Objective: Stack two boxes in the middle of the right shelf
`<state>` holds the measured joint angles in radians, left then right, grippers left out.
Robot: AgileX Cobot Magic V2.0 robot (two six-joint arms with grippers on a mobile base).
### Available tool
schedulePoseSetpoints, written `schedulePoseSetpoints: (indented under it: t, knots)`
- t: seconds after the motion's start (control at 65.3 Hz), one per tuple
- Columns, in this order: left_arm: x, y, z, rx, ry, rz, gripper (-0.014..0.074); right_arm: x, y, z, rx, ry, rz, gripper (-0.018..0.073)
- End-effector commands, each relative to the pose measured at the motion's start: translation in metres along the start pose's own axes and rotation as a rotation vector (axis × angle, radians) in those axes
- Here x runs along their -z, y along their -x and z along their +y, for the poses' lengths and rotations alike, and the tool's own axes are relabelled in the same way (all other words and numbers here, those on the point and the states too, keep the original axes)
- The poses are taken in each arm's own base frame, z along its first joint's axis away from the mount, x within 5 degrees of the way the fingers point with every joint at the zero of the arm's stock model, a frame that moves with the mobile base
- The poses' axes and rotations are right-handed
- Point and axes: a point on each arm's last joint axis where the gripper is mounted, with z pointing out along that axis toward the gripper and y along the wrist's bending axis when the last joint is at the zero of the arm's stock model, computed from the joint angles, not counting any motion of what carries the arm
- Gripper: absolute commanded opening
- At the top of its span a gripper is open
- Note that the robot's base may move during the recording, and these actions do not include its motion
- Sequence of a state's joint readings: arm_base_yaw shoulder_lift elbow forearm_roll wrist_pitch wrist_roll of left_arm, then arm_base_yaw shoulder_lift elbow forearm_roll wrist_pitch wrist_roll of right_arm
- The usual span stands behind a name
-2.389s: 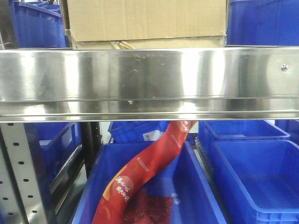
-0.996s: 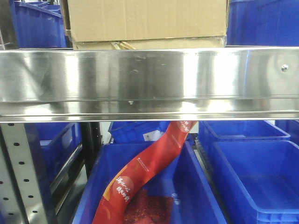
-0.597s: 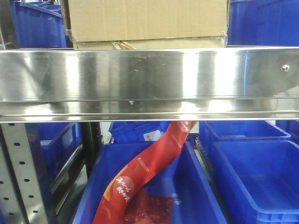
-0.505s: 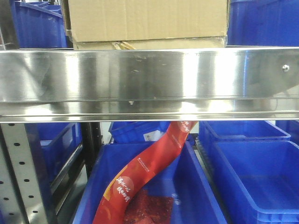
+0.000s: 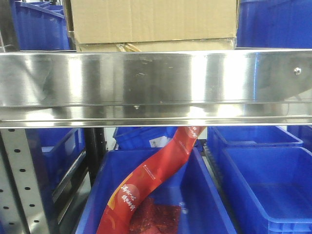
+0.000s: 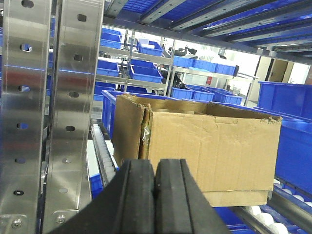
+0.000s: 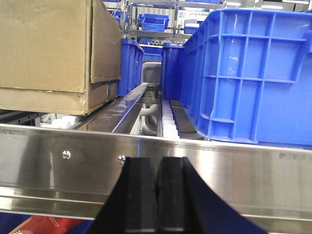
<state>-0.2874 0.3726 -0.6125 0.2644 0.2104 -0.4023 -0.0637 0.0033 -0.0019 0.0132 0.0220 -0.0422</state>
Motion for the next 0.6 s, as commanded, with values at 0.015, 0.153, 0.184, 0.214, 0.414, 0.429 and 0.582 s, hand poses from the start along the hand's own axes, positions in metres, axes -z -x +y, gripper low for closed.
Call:
schedulePoseSetpoints:
  t: [0.015, 0.153, 0.184, 0.214, 0.414, 0.429, 0.582]
  knots:
    - [0.001, 0.002, 0.000, 0.003, -0.005, -0.019, -0.0111, 0.000, 0.001, 0.000, -0.006, 0.002, -0.017, -0.0161]
    - [0.001, 0.002, 0.000, 0.003, -0.005, -0.019, -0.0111, 0.000, 0.001, 0.000, -0.006, 0.002, -0.017, -0.0161]
    - [0.001, 0.002, 0.000, 0.003, -0.005, -0.019, -0.0111, 0.000, 0.001, 0.000, -0.006, 0.002, -0.017, -0.0161]
    - [0.001, 0.002, 0.000, 0.003, -0.005, -0.019, -0.0111, 0.000, 0.001, 0.000, -0.006, 0.002, -0.017, -0.0161]
    - [0.011, -0.022, 0.004, 0.013, 0.012, 0.015, -0.0111, 0.000, 0.001, 0.000, -0.006, 0.002, -0.017, -0.0161]
    - [0.012, -0.027, 0.004, -0.006, 0.014, 0.021, -0.0111, 0.000, 0.001, 0.000, -0.006, 0.002, -0.017, -0.0161]
    - [0.026, -0.069, 0.015, -0.176, 0.093, 0.039, -0.0111, 0.000, 0.001, 0.000, -0.006, 0.002, -0.017, -0.0161]
